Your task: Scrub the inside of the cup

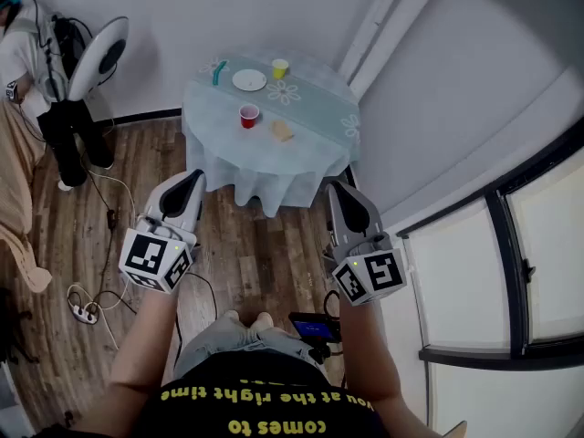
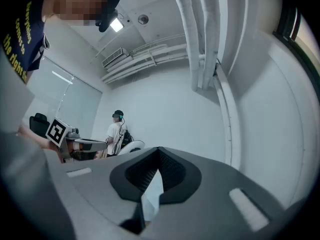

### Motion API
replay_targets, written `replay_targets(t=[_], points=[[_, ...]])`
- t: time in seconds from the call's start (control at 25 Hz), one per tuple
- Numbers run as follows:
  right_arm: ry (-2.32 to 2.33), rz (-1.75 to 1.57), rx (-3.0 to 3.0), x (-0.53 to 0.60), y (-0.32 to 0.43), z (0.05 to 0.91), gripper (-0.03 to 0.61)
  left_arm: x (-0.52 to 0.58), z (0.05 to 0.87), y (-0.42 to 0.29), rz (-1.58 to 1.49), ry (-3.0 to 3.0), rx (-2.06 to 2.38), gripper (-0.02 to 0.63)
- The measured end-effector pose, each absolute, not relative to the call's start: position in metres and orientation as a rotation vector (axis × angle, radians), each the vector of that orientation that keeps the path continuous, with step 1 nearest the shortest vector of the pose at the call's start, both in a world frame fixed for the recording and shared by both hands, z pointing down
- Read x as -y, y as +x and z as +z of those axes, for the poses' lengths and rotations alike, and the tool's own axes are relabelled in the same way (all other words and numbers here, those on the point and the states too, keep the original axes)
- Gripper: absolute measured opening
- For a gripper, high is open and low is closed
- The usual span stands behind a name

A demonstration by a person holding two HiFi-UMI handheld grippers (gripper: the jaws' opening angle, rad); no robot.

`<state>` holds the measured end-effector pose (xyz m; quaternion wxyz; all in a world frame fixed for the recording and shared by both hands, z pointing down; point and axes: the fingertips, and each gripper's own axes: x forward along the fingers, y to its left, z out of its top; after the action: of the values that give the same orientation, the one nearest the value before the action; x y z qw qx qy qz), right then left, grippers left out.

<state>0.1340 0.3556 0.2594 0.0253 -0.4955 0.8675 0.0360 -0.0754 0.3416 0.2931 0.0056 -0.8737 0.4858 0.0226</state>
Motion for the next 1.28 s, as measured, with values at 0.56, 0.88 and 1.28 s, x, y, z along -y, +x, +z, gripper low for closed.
replay_targets(t=[0.56, 0.88, 1.28], points=[[-1.511, 0.109, -2.682, -0.360, 0.131, 0.256, 0.005, -0.343, 0.295, -0.076, 0.063, -2.736, -1.517, 0.003], [-1.560, 0.036, -2.651, -0.349, 0.128, 0.266, 0.006, -0.336, 0.297, -0.093, 0.064, -2.741, -1.504, 0.003], [-1.549, 0.037, -2.650, -0.343, 0.092, 0.274, 0.006, -0.336, 0.312, -0.125, 0.026, -2.756, -1.491, 0.003]])
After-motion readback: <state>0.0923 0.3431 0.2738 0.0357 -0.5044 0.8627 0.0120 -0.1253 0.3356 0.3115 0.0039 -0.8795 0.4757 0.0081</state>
